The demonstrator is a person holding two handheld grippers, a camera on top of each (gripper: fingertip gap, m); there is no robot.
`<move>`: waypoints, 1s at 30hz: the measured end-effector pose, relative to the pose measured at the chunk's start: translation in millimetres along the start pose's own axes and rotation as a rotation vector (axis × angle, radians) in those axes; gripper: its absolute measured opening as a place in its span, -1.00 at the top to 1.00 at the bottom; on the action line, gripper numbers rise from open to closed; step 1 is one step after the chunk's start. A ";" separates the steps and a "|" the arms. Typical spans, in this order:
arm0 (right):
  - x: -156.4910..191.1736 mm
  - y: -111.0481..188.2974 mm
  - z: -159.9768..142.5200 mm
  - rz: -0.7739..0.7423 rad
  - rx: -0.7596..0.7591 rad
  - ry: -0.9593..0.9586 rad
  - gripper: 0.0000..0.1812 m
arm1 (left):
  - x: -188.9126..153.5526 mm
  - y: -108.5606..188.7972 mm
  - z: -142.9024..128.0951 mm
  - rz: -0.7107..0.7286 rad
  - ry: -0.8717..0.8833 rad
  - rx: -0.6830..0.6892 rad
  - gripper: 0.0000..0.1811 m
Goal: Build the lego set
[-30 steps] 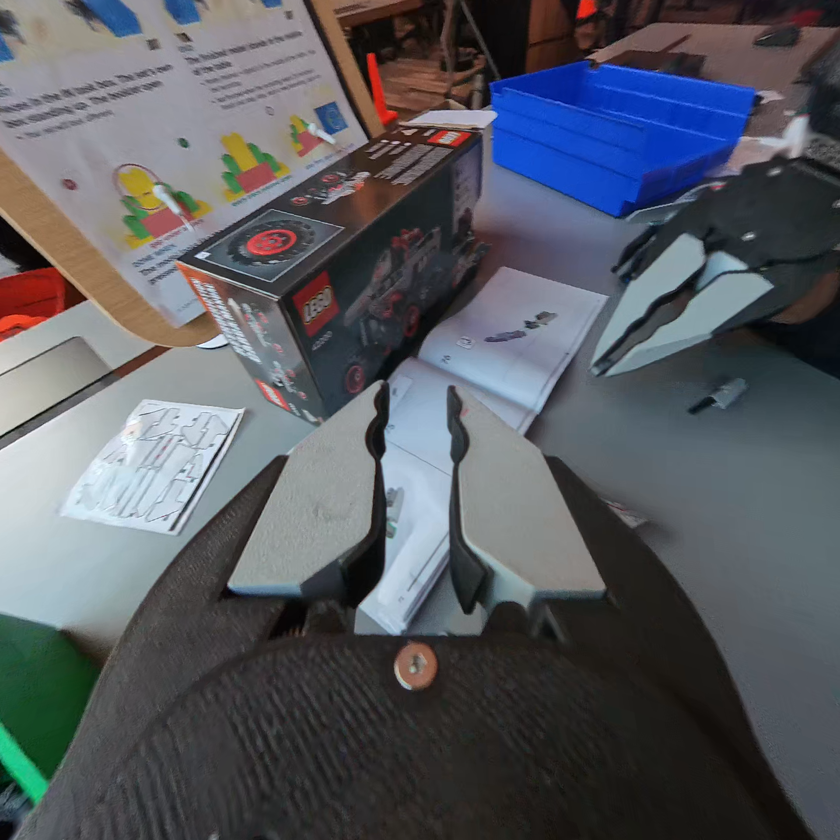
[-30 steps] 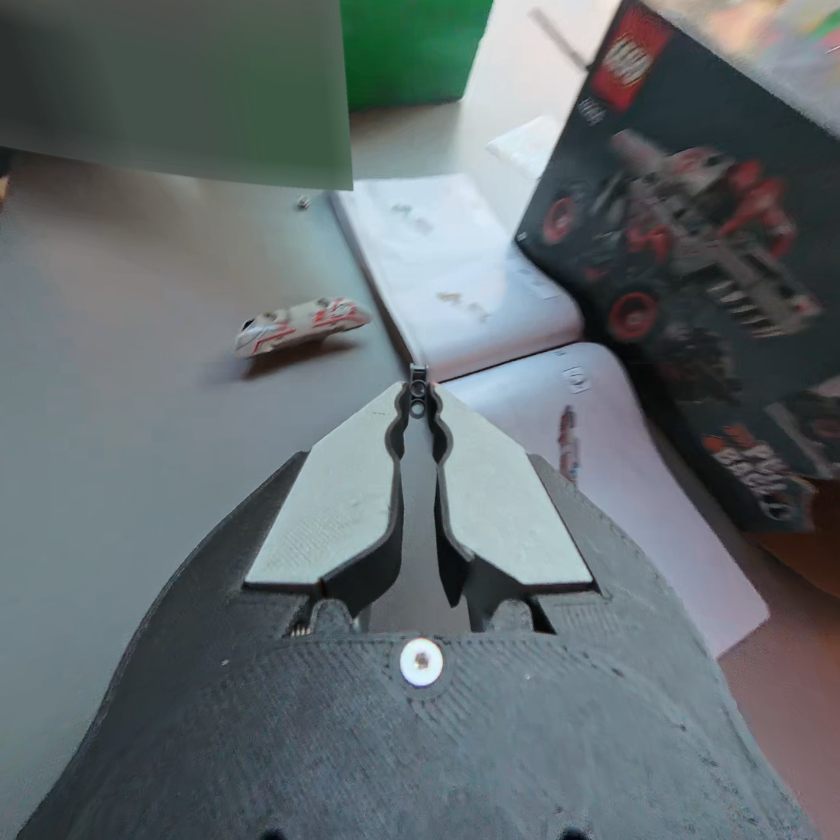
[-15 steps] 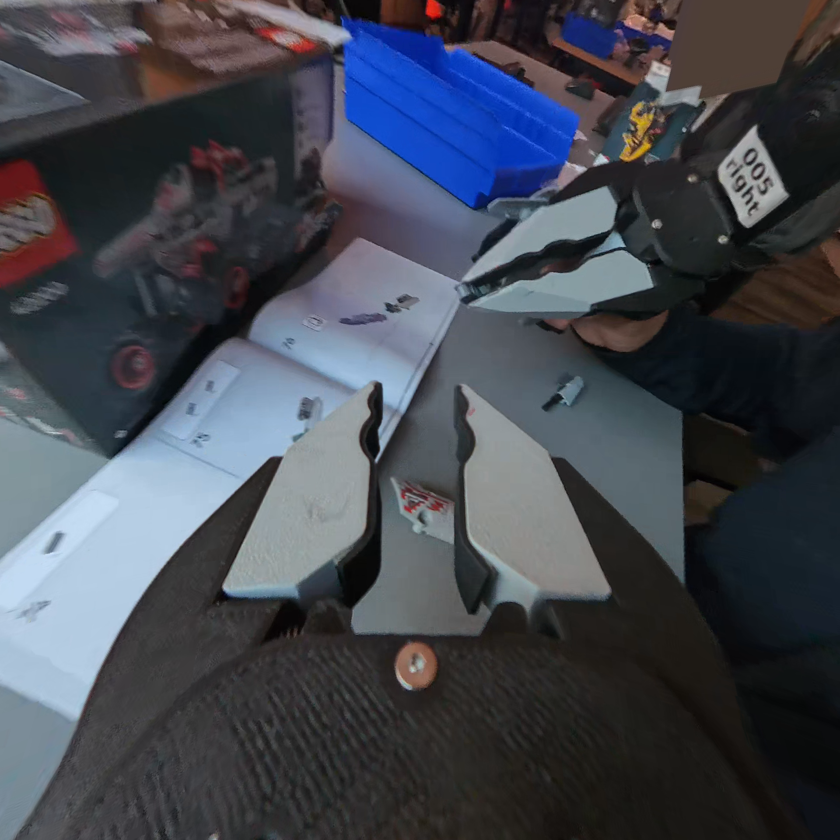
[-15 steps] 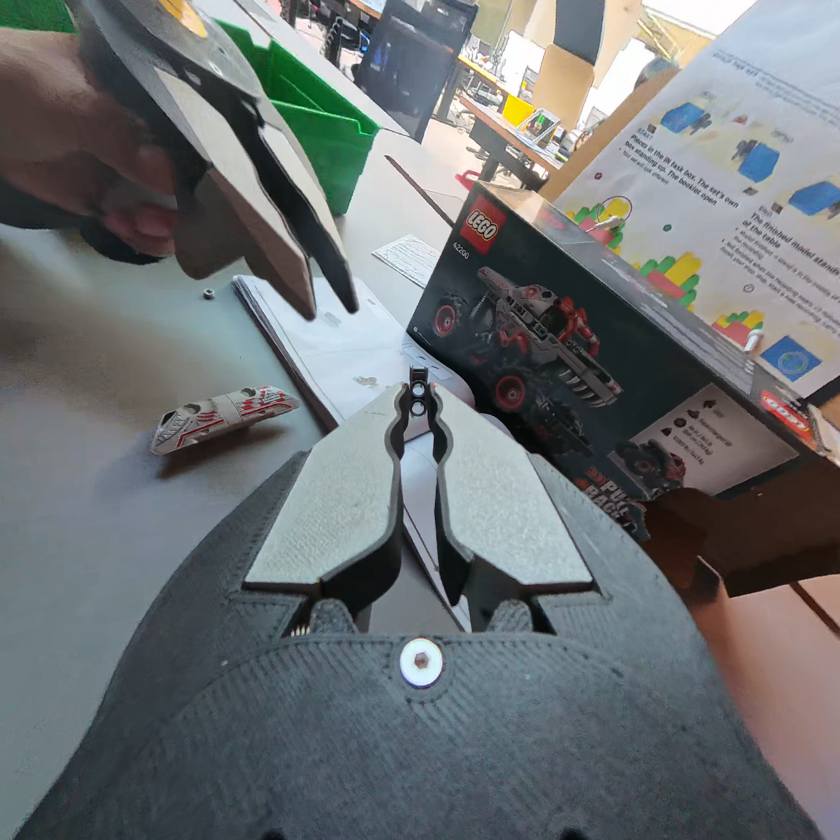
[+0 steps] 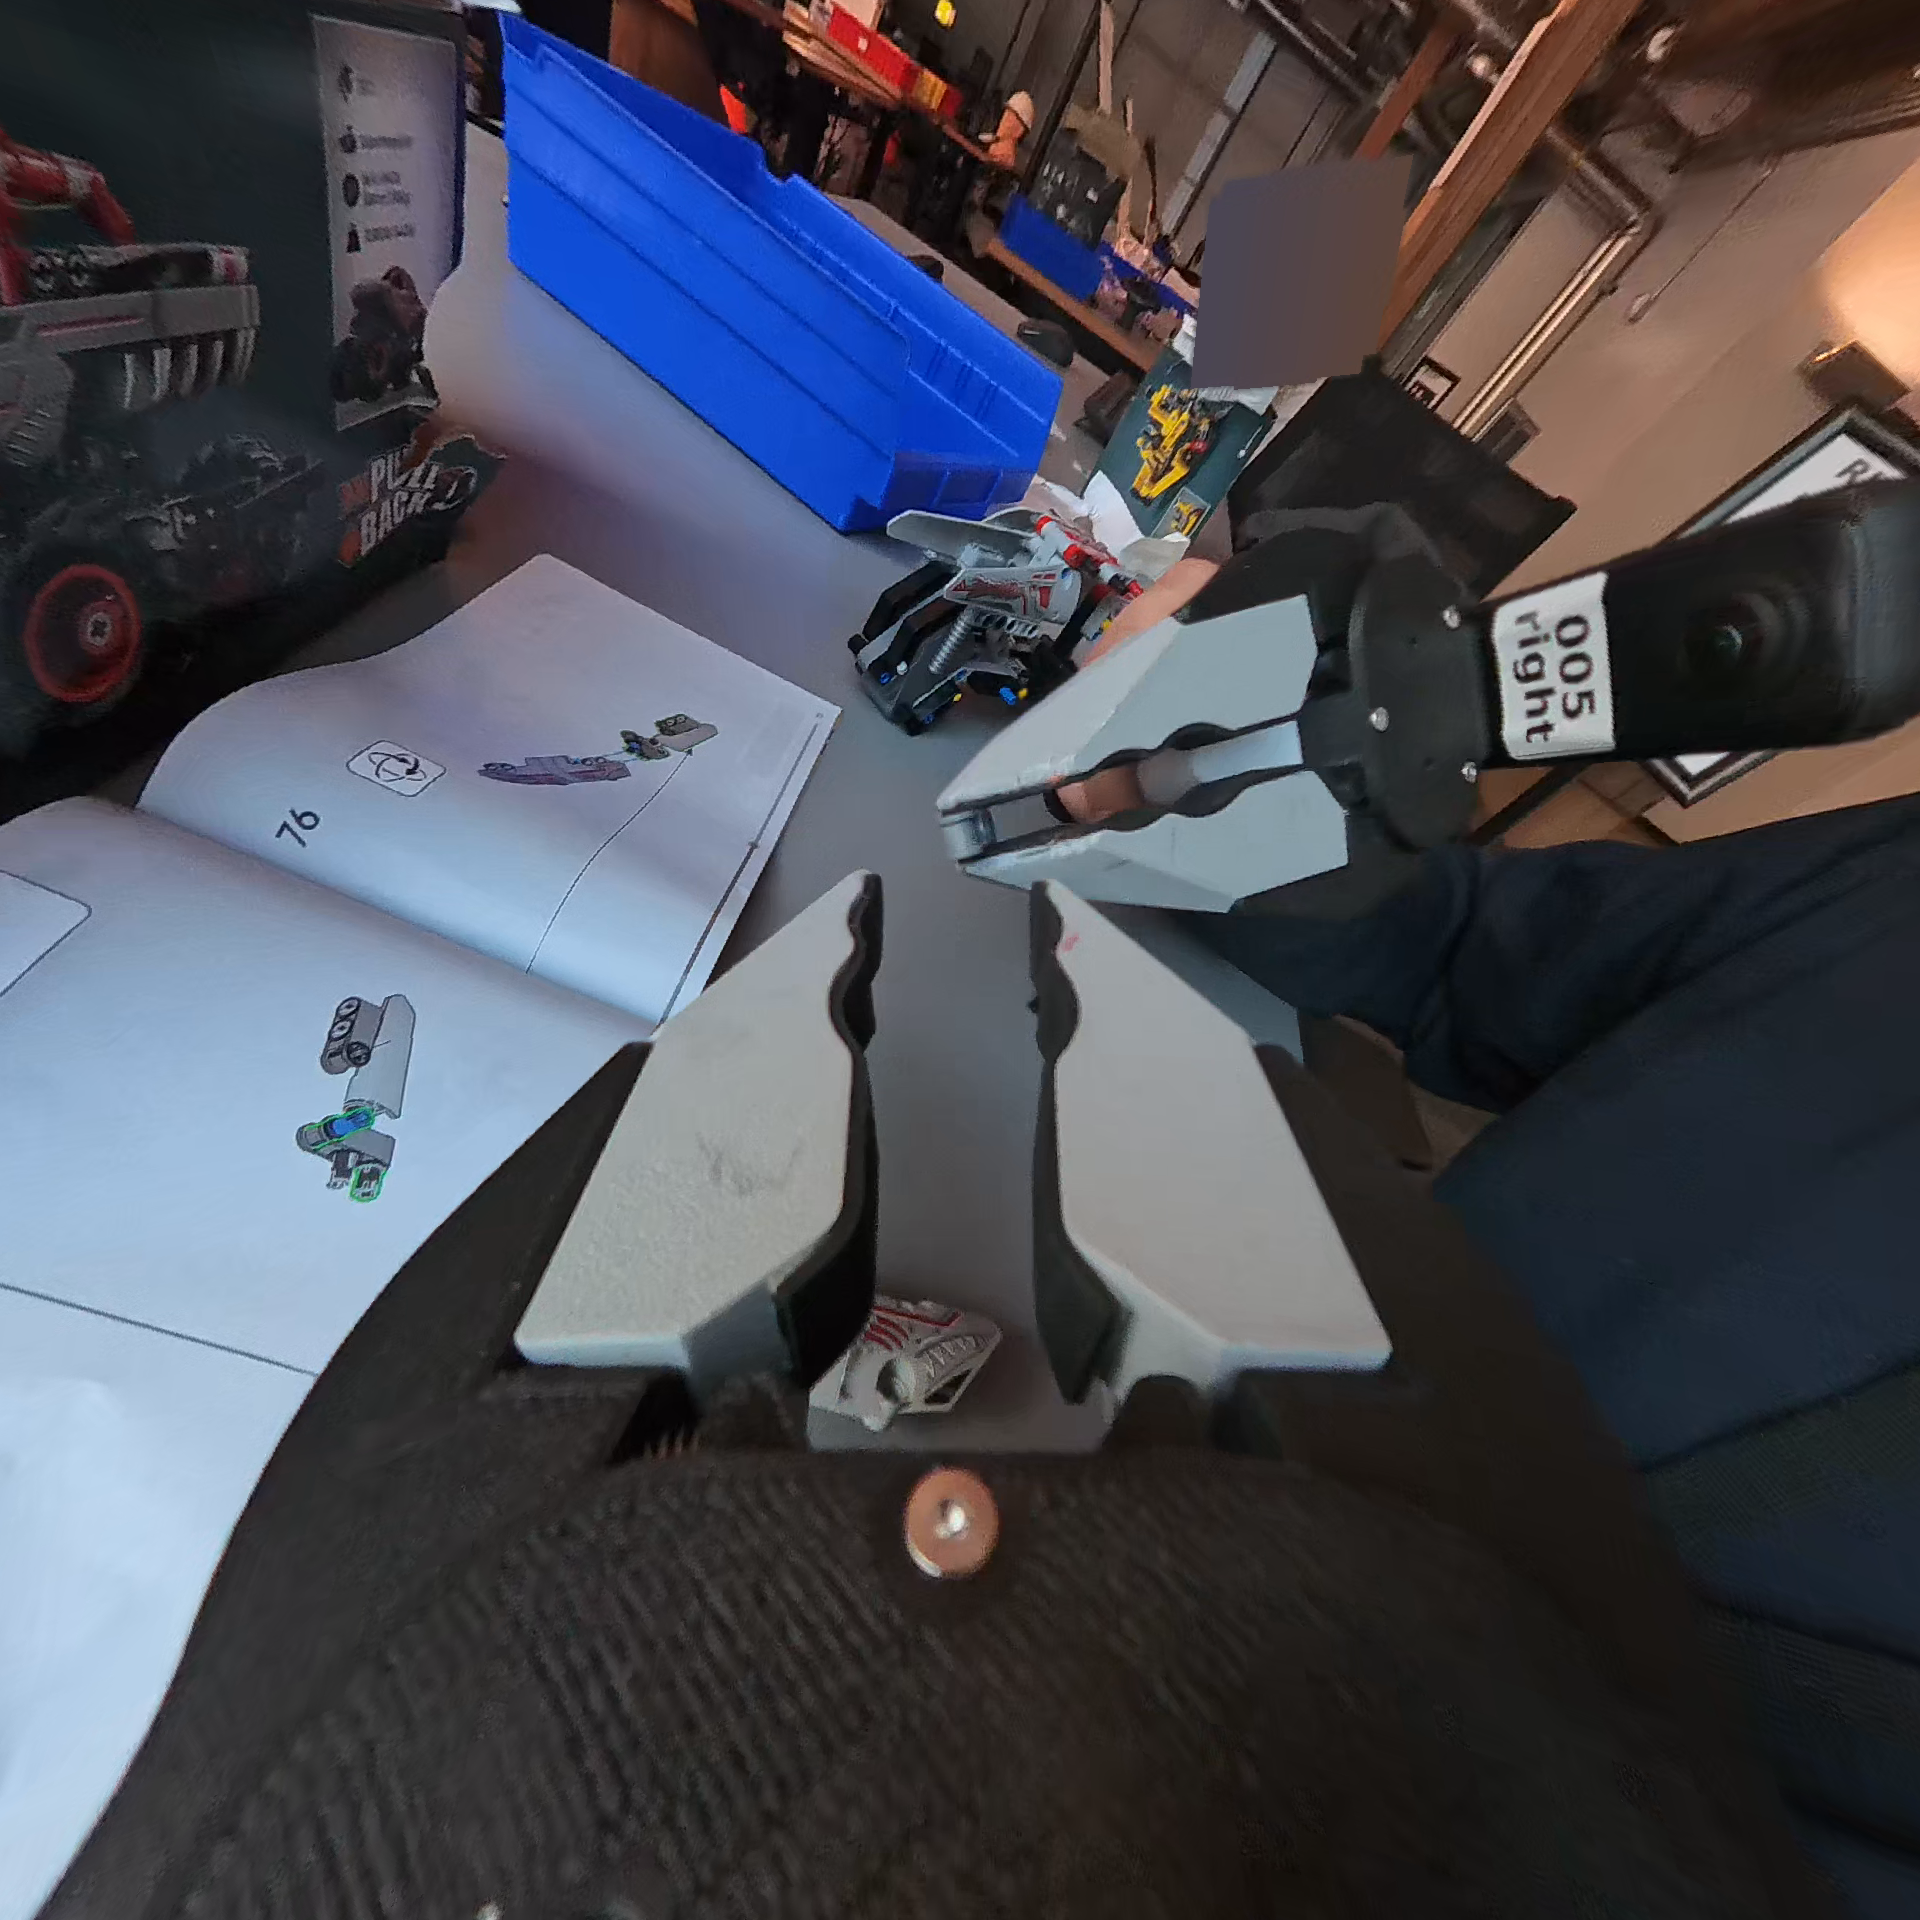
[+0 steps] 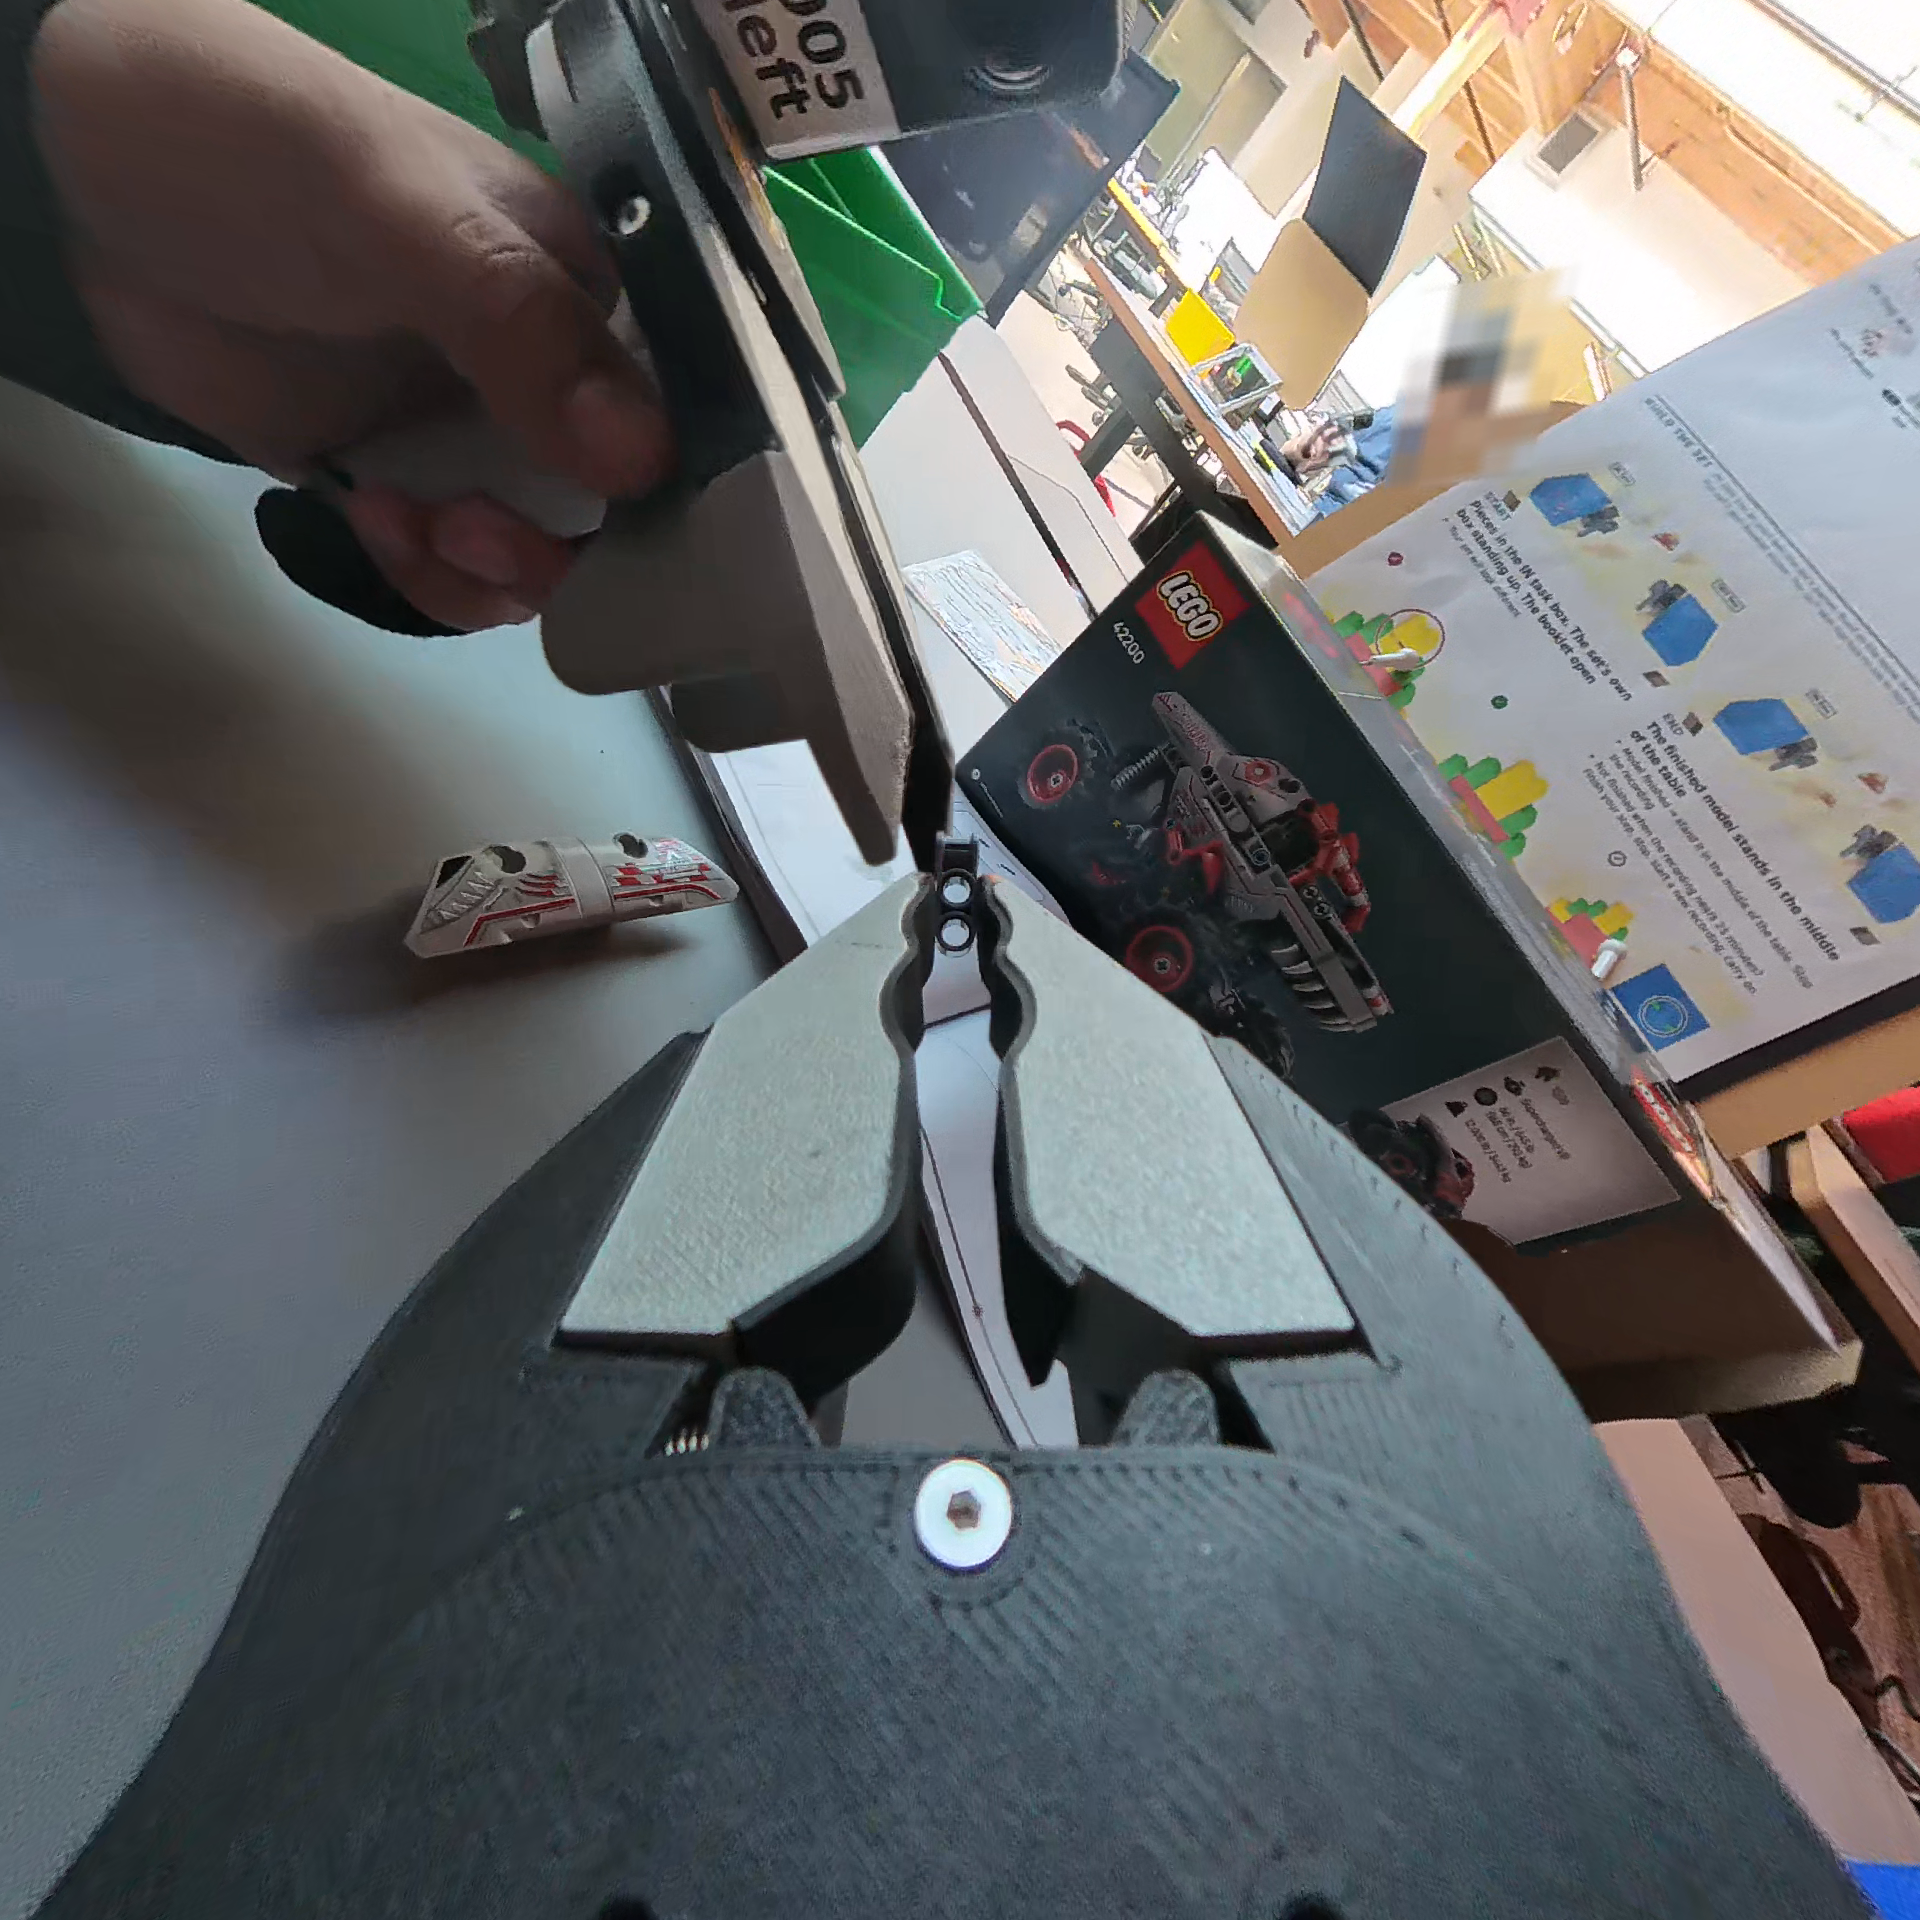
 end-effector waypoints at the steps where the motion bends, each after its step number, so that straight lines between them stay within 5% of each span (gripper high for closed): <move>1: 1.2 -0.3 0.1 0.004 -0.001 0.011 0.95 | 1.4 1.4 0.3 0.000 0.007 -0.002 0.75; 6: 8.1 -5.4 0.7 0.018 0.007 0.052 0.95 | 0.2 4.6 1.2 -0.094 0.117 -0.035 0.78; 8: 10.3 -6.4 2.2 0.025 -0.003 0.054 0.95 | 3.6 7.3 0.2 -0.074 0.109 -0.029 0.94; 17: 17.8 -9.6 2.4 0.094 -0.024 0.024 0.88 | 6.3 15.2 4.4 -0.091 0.110 0.003 0.96; 23: 21.4 -7.8 4.3 0.099 -0.037 0.053 1.00 | 6.0 15.5 2.8 -0.108 0.109 0.022 0.97; 28: 16.5 -5.5 3.6 0.095 -0.051 0.013 0.71 | 8.0 16.4 2.8 -0.131 0.162 0.005 1.00; 30: 17.6 -7.4 3.5 0.110 -0.057 -0.029 0.76 | 9.1 15.7 2.0 -0.132 0.187 -0.004 1.00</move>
Point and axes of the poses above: each gripper's, where its closed fingertips meet, y back along the fingers, z out of its top, x = y × z across the jaws, the point moved 9 cm from there along y, back along the fingers, and after that the axes turned 13 degrees about -x, right-handed, at the moved point
